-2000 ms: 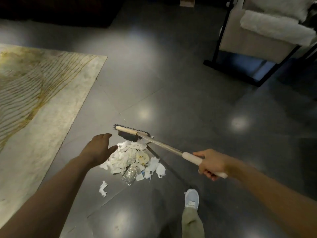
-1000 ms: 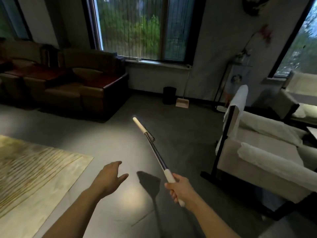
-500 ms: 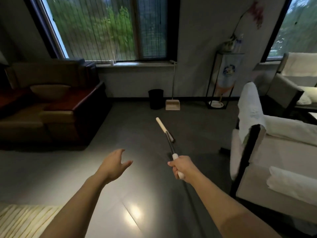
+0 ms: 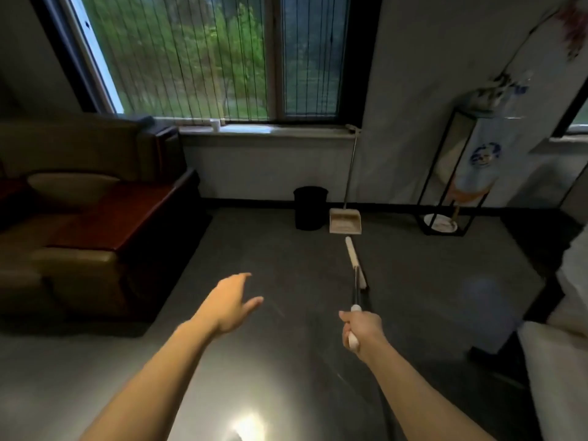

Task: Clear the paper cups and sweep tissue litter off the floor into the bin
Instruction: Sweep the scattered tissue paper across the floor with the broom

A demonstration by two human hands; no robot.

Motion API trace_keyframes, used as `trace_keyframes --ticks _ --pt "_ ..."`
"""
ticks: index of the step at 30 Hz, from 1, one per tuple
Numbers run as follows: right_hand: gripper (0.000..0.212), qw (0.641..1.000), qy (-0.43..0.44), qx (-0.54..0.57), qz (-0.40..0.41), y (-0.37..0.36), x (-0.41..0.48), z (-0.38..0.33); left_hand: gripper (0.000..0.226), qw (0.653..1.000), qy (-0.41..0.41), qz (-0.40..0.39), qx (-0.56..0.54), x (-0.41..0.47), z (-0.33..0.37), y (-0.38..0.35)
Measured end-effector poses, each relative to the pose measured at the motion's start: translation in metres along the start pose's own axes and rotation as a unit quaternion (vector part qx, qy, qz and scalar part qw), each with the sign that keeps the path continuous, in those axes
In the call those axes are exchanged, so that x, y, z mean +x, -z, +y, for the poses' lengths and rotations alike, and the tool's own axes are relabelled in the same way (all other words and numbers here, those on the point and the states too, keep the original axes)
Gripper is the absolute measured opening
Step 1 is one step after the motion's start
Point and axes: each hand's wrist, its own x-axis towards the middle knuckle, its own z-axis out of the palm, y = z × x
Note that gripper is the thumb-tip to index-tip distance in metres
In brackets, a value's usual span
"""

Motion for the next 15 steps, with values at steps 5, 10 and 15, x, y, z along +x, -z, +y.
trace_keyframes --ticks 5,10,15 --pt "0.012 0.999 0.018 0.020 0.043 -0.122 0.097 -0.070 0.067 0.999 -0.048 -0.022 0.004 0.173 -0.064 0.050" --pt "0.026 0.991 0.021 0.106 0.080 -0.198 0.164 -0.125 0.067 0.995 -0.080 -0.063 0.022 0.335 -0.094 0.091" --pt "0.041 0.977 0.032 0.161 0.137 -0.255 0.251 -0.170 0.067 0.984 -0.139 -0.104 0.038 0.487 -0.087 0.097"
